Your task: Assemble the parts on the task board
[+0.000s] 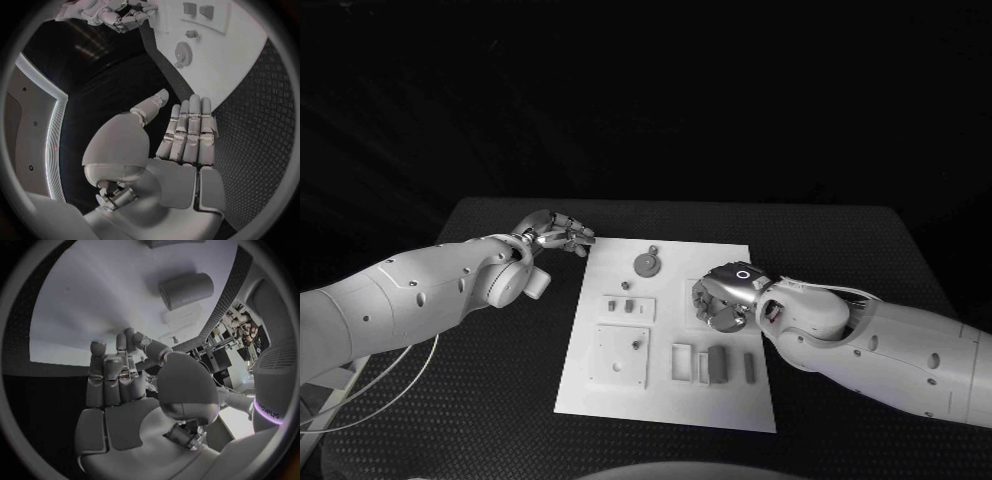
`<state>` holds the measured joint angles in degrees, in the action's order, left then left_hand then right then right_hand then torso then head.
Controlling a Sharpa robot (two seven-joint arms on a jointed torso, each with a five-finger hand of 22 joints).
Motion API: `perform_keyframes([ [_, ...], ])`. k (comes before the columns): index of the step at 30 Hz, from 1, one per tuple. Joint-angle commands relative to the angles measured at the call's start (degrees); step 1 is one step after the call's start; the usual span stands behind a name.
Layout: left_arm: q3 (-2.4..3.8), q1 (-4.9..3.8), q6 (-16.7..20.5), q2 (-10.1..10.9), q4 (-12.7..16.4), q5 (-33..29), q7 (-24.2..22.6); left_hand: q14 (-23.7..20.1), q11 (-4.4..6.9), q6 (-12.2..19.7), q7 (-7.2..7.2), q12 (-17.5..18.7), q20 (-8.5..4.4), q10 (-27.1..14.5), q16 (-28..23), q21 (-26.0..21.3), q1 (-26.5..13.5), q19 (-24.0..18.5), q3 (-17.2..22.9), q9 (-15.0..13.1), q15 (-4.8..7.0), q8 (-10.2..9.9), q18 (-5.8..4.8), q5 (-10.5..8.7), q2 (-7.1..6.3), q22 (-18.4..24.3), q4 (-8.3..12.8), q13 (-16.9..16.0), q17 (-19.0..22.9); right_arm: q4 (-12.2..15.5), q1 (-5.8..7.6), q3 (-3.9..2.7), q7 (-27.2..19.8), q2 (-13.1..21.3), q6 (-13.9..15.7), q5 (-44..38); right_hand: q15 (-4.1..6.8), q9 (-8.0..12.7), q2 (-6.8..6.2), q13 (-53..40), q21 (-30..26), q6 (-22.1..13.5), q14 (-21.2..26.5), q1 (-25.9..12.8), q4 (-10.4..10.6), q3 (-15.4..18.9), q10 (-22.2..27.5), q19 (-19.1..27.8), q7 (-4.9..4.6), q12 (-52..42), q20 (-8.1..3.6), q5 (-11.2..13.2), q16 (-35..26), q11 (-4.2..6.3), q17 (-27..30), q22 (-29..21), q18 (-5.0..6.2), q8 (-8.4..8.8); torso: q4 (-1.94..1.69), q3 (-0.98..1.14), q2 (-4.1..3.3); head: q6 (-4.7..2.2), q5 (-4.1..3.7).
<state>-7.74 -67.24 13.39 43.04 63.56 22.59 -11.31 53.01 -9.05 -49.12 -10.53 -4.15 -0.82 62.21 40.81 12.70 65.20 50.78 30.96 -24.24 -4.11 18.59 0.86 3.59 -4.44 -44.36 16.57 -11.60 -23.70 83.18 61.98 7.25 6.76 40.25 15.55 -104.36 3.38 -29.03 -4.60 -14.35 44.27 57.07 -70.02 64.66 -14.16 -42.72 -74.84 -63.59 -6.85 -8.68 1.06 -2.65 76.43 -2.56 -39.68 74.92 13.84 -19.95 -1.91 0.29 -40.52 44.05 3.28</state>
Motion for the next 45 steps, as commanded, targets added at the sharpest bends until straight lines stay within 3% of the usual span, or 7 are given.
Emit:
perform_keyframes([
  [1, 0.05, -0.06, -0.7, -0.1, 0.0, -0.3, -0.6, 0.0, -0.01, 0.6, -0.03, 0.1, -0.29, -0.4, -0.3, -0.3, 0.2, 0.1, -0.3, 0.1, -0.49, 0.0, -0.72, -0.18, 0.36, 0.1, 0.0, 0.1, -0.1, 0.8, -0.07, -0.02, 0.0, 0.2, 1.9, -0.1, 0.28, -0.1, 0.55, -0.1, 0.3, 0.3, -0.2, -0.2, 0.0, -0.3, -0.4, -0.2, -0.03, -0.2, -0.09, -0.2, 0.2, -0.12, 0.0, 1.0, 1.16, -0.41, -0.03, 0.03, 0.01, -0.07, 0.00],
  [7, 0.05, -0.05, -0.7, -0.1, 0.0, -0.3, -0.7, 0.0, -0.01, 0.6, -0.03, 0.1, -0.28, -0.4, -0.3, -0.3, 0.2, 0.2, -0.3, 0.1, -0.49, 0.0, -0.73, -0.18, 0.37, 0.1, 0.0, 0.1, -0.1, 2.2, -0.04, -0.69, 1.2, 0.6, 3.6, -2.3, 0.36, -0.2, 0.44, -0.3, 0.3, 0.5, -0.4, -0.2, -0.1, -0.5, -0.5, -0.4, 0.03, -0.3, -0.19, -0.2, 0.2, -0.05, 0.0, 1.0, 1.16, -0.47, 0.04, -0.01, 0.02, -0.17, 0.17],
  [15, 0.05, -0.05, -0.6, -0.2, -0.1, -0.3, -0.7, 0.0, -0.01, 0.6, -0.03, 0.1, -0.28, -0.4, -0.3, -0.3, 0.2, 0.2, -0.3, 0.1, -0.49, 0.0, -0.73, -0.18, 0.37, 0.1, 0.0, 0.1, -0.1, 4.9, 0.21, -1.69, 1.4, 1.0, 3.5, -2.5, 0.46, -0.3, 0.24, -0.6, 0.4, 0.7, -0.7, -0.2, -0.2, -0.7, -0.7, -0.7, 0.12, -0.3, -0.33, -0.2, 0.3, 0.06, 0.0, 0.9, 1.16, -0.55, -0.01, -0.06, 0.01, -0.18, 0.73],
  [26, 0.05, -0.06, -0.6, -0.5, -0.6, -0.4, -0.8, 0.0, -0.01, 0.6, -0.03, 0.1, -0.28, -0.4, -0.4, -0.4, 0.2, 0.2, -0.3, 0.1, -0.49, 0.0, -0.72, -0.18, 0.38, 0.1, 0.0, 0.1, -0.2, 7.0, 0.15, -1.72, 0.3, -3.6, 2.0, -1.4, 0.49, -0.3, 0.26, -0.7, 0.5, 0.7, -0.7, -0.2, -0.1, -0.8, -0.8, -0.8, 0.13, -0.3, -0.38, -0.2, 0.2, 0.09, 0.0, 0.9, 1.16, -0.55, 0.15, 0.07, -0.02, -0.90, 2.37],
  [32, 0.06, -0.07, -0.5, -0.7, -0.8, -0.5, -0.8, 0.0, -0.01, 0.6, -0.03, 0.1, -0.28, -0.4, -0.4, -0.4, 0.2, 0.2, -0.4, 0.1, -0.49, 0.0, -0.72, -0.18, 0.37, 0.1, 0.0, 0.1, -0.2, 7.2, -0.14, -1.70, -0.2, -7.2, 1.7, -1.5, 0.50, -0.3, 0.32, -0.7, 0.4, 0.7, -0.7, -0.2, -0.2, -0.9, -0.7, -0.8, 0.13, -0.3, -0.40, -0.2, 0.2, 0.09, 0.0, 0.9, 1.16, -0.53, 0.01, -0.12, 0.00, -0.79, 3.07],
  [39, 0.07, -0.08, -0.5, -1.0, -0.9, -0.5, -0.8, 0.1, 0.00, 0.6, -0.03, 0.1, -0.28, -0.4, -0.4, -0.4, 0.2, 0.2, -0.4, 0.1, -0.49, 0.1, -0.72, -0.18, 0.37, 0.1, 0.0, 0.1, -0.3, 6.9, -2.14, -1.67, -0.8, -10.7, 0.6, -0.5, 0.52, -0.4, 0.42, -0.7, 0.5, 0.6, -0.8, -0.3, -0.2, -1.0, -0.7, -0.8, 0.11, -0.3, -0.43, -0.2, 0.2, 0.10, 0.0, 0.9, 1.16, -0.50, -0.14, -0.08, 0.02, -0.74, 3.94],
  [45, 0.07, -0.09, -0.5, -1.1, -0.6, -0.5, -0.8, 0.1, 0.00, 0.6, -0.03, 0.1, -0.28, -0.4, -0.4, -0.4, 0.2, 0.2, -0.4, 0.1, -0.49, 0.1, -0.72, -0.18, 0.37, 0.1, 0.0, 0.1, -0.3, 5.2, -2.86, -0.90, -1.1, -12.9, -0.4, -0.9, 0.52, -0.4, 0.49, -0.8, 0.4, 0.6, -0.8, -0.3, -0.2, -1.0, -0.7, -0.9, 0.09, -0.3, -0.45, -0.2, 0.2, 0.10, 0.0, 0.9, 1.16, -0.47, -0.15, -0.19, -0.02, -0.27, 4.61],
])
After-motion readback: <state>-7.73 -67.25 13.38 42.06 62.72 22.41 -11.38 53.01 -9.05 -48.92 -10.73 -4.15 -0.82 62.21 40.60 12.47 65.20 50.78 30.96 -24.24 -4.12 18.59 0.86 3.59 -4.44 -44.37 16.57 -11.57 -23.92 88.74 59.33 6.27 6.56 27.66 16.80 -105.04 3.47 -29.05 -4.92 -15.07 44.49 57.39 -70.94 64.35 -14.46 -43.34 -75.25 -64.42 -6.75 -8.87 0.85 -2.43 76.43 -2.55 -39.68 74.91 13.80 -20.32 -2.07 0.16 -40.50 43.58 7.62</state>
